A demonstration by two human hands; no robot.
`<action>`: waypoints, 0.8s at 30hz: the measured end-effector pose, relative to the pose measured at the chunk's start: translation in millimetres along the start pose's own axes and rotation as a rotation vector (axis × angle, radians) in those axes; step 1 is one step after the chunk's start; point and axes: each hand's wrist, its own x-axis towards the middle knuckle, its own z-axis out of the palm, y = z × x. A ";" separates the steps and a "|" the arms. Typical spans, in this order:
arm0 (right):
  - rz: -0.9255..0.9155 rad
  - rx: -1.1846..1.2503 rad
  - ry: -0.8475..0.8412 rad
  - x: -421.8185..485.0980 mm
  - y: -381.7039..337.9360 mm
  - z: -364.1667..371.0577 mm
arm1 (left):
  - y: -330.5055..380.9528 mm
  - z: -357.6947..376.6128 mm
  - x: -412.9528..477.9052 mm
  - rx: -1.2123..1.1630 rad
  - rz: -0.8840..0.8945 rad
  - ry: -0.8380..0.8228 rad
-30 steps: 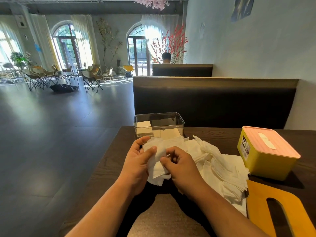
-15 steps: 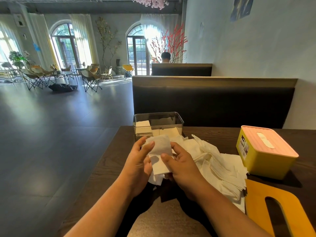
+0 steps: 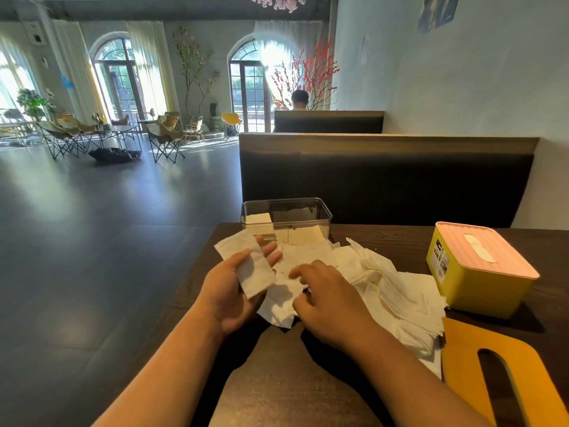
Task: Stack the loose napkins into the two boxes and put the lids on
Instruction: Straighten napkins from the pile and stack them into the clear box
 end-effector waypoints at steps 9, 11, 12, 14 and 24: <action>-0.063 -0.262 -0.267 -2.7 -3.3 1.3 | 4.0 -19.8 12.8 0.212 -0.068 0.192; -0.082 -0.222 -0.248 -4.4 -7.9 3.2 | 5.6 -20.7 12.6 0.227 -0.101 0.174; -0.086 -0.217 -0.245 -5.1 -11.3 4.8 | 6.1 -20.5 11.7 0.235 -0.119 0.157; -0.085 -0.242 -0.256 -4.7 -16.7 8.8 | 6.4 -19.3 9.8 0.243 -0.148 0.130; -0.131 -0.305 -0.146 -2.7 -11.0 -3.2 | 5.0 -19.2 9.5 0.297 -0.183 0.111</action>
